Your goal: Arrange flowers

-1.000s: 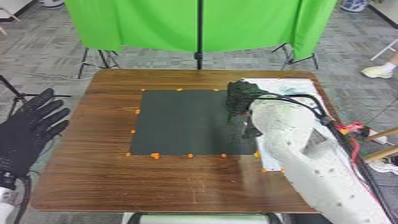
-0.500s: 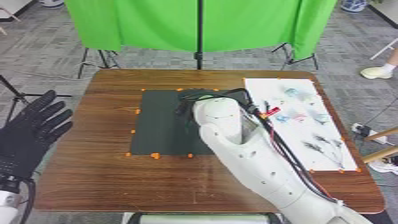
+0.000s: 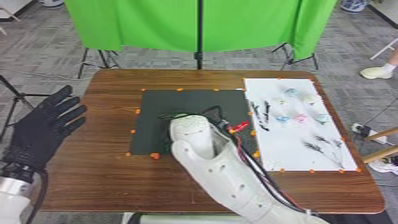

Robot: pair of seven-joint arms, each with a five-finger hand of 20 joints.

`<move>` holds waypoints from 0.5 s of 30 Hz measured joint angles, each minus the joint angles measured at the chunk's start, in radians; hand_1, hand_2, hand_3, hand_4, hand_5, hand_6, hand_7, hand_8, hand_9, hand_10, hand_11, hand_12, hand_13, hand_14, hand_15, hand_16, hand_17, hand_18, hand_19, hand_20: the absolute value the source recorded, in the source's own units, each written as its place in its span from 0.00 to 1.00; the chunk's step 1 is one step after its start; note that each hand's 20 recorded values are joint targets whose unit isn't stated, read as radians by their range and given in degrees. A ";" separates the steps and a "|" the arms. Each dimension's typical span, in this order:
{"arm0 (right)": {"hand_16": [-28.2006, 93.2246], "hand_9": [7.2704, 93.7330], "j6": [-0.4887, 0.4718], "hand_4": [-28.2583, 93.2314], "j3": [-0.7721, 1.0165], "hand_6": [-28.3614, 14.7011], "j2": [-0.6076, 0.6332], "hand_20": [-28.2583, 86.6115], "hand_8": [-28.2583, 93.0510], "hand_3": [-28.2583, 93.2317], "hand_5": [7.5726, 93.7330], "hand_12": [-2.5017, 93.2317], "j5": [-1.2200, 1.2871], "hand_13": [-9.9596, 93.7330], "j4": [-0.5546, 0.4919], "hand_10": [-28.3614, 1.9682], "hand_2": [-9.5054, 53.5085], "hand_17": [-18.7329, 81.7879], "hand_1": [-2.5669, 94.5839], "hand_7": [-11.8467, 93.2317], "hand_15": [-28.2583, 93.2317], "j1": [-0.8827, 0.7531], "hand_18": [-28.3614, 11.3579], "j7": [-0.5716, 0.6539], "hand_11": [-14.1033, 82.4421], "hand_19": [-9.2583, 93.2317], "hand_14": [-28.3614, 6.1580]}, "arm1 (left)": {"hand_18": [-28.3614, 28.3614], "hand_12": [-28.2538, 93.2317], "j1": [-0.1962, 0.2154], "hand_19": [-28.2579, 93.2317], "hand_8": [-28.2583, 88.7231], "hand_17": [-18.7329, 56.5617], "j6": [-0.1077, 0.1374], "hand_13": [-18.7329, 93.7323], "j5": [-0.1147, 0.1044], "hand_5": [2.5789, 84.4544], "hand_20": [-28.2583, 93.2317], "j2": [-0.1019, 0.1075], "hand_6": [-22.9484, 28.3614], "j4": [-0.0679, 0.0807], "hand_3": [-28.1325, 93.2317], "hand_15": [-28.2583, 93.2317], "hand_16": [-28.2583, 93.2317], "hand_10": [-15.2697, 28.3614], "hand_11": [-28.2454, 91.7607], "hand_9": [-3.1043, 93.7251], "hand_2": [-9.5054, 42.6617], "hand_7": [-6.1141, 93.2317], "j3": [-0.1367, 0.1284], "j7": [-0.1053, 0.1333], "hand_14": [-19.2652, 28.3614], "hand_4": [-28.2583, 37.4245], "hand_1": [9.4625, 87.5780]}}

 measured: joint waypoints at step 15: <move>0.50 0.93 0.036 0.12 0.047 0.59 -0.046 0.86 0.14 0.99 0.98 0.35 0.003 0.90 -0.014 0.66 0.19 0.77 0.33 0.54 0.89 -0.057 0.30 0.056 0.71 1.00 0.73 | 0.83 0.37 -0.030 0.54 0.14 0.10 -0.015 0.30 -0.008 0.27 0.29 0.001 0.47 0.035 0.80 0.46 0.23 0.57 0.40 0.25 0.04 0.27 0.011 -0.050 0.66 0.01 0.18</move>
